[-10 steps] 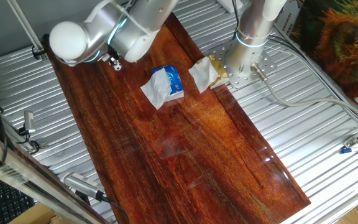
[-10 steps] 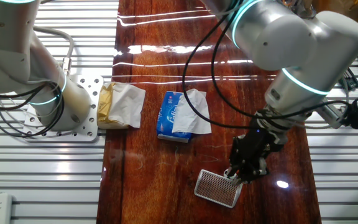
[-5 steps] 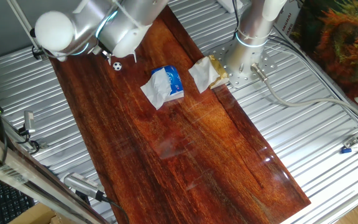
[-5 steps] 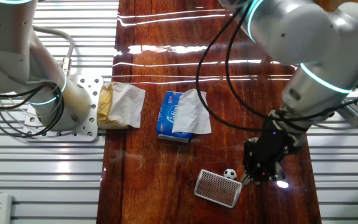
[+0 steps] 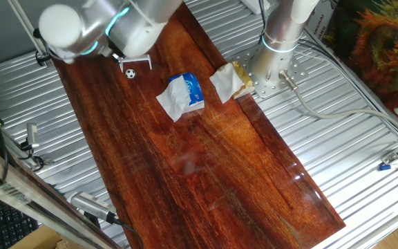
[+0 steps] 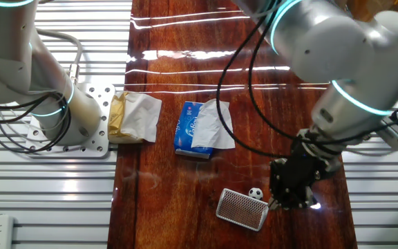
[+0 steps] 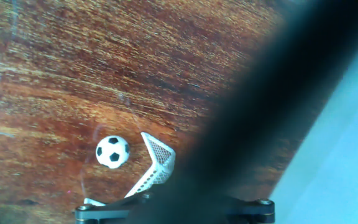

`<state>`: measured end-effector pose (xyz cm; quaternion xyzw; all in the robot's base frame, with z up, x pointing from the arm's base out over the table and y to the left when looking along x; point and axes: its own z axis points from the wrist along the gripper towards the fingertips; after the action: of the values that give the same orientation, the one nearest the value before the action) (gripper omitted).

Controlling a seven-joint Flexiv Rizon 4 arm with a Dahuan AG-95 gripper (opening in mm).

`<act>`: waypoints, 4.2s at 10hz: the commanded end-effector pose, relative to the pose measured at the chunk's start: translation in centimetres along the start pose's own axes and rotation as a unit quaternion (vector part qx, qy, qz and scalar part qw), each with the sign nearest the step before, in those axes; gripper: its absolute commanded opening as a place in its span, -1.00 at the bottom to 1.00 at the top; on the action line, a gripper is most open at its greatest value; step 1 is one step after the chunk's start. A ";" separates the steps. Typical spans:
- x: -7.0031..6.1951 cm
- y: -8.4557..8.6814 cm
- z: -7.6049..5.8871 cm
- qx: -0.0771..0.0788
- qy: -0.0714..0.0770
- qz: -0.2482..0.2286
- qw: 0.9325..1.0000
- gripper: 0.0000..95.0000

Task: Push the soccer ball into the goal

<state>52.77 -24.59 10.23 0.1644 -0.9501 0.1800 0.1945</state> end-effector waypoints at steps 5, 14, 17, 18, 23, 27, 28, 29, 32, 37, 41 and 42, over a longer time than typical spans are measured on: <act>1.0 1.1 -0.9 -0.085 -0.130 0.004 0.988 -1.00; 1.0 1.2 -1.0 -0.114 -0.138 0.007 0.984 -1.00; 1.0 1.2 -1.0 -0.175 -0.145 0.052 0.972 -1.00; 1.0 1.2 -1.0 -0.173 -0.142 0.067 0.972 -1.00; 1.0 1.2 -1.0 -0.164 -0.147 0.098 0.971 -1.00; 1.0 1.2 -1.0 -0.127 -0.158 0.071 0.977 -1.00; 1.0 1.2 -1.0 -0.120 -0.162 0.062 0.978 -1.00; 1.0 1.2 -1.0 -0.119 -0.162 0.062 0.978 -1.00; 1.0 1.2 -1.0 -0.118 -0.145 0.059 0.981 -1.00; 1.0 1.2 -1.0 -0.126 -0.154 0.054 0.978 -1.00; 1.2 1.1 -1.0 -0.140 -0.154 0.064 0.976 -1.00; 1.4 0.9 -0.9 -0.130 -0.149 0.080 0.977 -1.00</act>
<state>51.81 -23.84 11.24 0.0940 -0.9937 0.0216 0.0569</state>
